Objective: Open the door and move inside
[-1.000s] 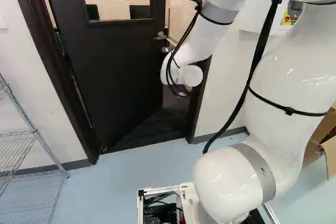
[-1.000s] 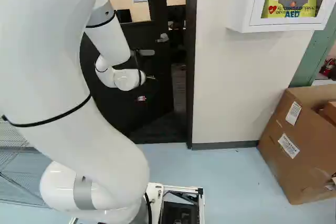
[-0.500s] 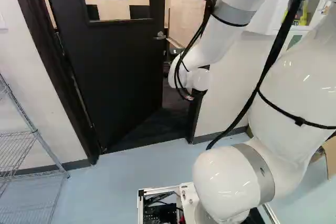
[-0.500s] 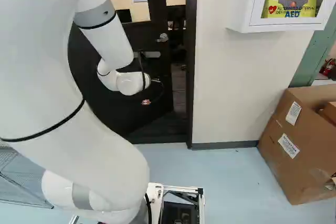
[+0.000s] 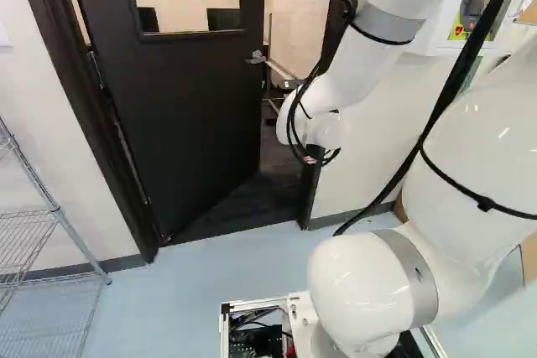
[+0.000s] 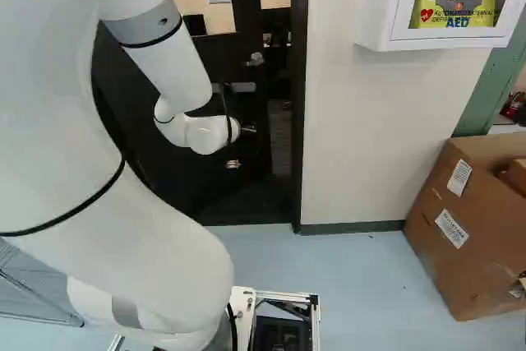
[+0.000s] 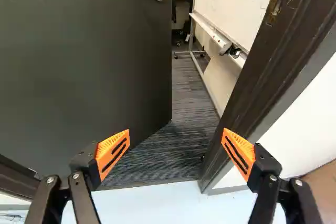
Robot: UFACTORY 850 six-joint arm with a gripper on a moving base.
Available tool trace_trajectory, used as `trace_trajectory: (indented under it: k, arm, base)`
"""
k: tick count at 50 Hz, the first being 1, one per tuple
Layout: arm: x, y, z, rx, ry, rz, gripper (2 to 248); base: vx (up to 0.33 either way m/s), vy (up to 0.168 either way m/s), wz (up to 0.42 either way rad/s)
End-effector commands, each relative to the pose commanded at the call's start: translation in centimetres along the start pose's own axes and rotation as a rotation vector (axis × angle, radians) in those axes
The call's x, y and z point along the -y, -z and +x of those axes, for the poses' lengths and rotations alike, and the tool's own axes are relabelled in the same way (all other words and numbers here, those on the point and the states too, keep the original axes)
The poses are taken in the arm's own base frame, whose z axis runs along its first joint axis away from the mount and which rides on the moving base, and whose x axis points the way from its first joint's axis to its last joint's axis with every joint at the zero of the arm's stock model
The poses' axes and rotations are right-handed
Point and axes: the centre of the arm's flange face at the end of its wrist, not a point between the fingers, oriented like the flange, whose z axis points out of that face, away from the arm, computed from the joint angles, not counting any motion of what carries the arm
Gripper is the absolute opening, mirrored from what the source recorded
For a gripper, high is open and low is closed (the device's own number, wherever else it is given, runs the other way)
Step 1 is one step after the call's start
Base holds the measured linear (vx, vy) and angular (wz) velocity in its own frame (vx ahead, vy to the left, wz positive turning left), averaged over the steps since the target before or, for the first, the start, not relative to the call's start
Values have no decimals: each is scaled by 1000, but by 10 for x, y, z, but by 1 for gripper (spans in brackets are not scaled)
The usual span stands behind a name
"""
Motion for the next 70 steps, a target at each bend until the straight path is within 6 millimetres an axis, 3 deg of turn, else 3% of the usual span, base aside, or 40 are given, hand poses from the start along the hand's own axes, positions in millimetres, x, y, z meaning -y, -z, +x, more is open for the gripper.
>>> trace_trajectory:
  k: [28,70]
  arm:
    - [0,0,0,0,0,0,247]
    - [0,0,0,0,0,0,247]
  base:
    - [26,5,4]
    - [53,42,193]
